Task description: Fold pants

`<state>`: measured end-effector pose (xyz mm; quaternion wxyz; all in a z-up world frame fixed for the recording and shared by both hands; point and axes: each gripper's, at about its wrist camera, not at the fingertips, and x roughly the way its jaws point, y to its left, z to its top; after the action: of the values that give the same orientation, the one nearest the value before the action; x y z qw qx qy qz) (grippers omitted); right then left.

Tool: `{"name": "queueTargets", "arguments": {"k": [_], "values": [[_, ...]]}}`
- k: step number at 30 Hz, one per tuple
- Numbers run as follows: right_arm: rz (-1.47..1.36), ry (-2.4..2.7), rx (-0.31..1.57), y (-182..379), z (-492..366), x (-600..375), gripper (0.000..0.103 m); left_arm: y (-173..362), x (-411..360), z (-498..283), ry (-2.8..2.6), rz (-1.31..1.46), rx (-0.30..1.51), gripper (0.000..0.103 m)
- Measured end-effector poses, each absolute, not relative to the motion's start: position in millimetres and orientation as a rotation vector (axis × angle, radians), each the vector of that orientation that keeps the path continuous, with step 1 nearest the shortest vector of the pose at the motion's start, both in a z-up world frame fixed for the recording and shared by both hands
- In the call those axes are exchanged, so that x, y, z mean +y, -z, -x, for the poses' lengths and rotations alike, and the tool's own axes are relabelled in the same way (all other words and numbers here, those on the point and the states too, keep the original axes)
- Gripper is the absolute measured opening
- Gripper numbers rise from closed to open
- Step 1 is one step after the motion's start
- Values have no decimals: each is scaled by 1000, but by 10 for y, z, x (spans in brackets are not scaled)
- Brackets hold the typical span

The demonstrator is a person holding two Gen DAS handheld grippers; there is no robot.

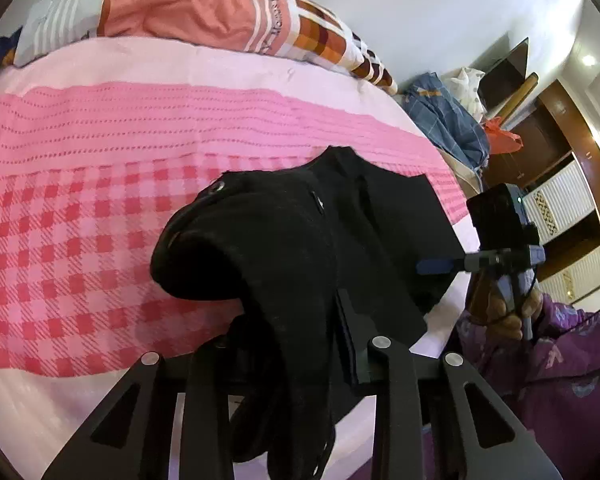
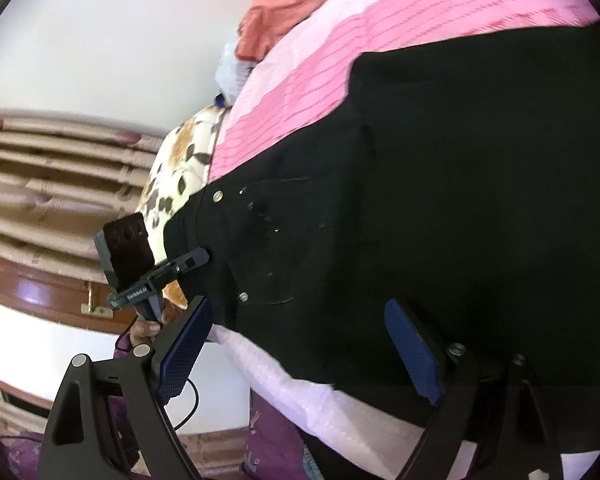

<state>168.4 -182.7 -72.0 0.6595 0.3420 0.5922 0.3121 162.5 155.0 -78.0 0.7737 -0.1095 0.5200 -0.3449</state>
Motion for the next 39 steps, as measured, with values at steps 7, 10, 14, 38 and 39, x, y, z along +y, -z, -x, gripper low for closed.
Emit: {"name": "queueTargets", "arguments": {"k": [7,10,14,38,39], "values": [[-668,-948,1322,467,-1626,-1242,86,704,1427,-1592,708,311,1131,31],[-614,-1043,1330,413,-1578,-911,86,691,1404,-1592,682,372,1153,31],[-588,-1085,1341,443,-1618,-594,86,687,1360,-1575,649,471,1186,31],[-786,-814,1097,268,-1558,-2985,87,496,-1402,-2166,1098,783,1237,30],[-850,-784,1112,403,-1545,-3159,87,494,-1512,-2175,1112,771,1214,31]]}}
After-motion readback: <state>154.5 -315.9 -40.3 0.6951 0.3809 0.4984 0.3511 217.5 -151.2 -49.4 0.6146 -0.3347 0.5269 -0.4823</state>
